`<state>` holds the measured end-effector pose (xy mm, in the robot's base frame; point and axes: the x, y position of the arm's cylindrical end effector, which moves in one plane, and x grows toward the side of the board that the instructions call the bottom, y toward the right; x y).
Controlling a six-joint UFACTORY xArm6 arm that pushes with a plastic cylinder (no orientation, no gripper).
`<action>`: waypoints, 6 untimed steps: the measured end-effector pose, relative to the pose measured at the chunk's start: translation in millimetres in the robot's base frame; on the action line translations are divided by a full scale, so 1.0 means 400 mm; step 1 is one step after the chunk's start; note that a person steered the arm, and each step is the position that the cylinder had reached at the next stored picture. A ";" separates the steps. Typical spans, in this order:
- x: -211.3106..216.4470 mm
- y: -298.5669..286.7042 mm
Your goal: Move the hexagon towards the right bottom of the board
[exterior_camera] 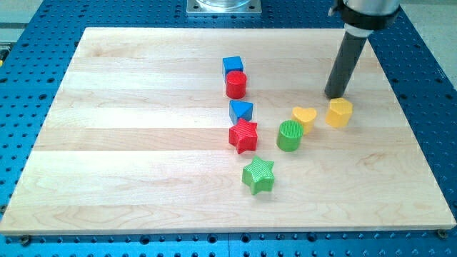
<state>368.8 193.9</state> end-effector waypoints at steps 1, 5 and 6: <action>0.155 0.002; 0.385 -0.194; 0.497 -0.091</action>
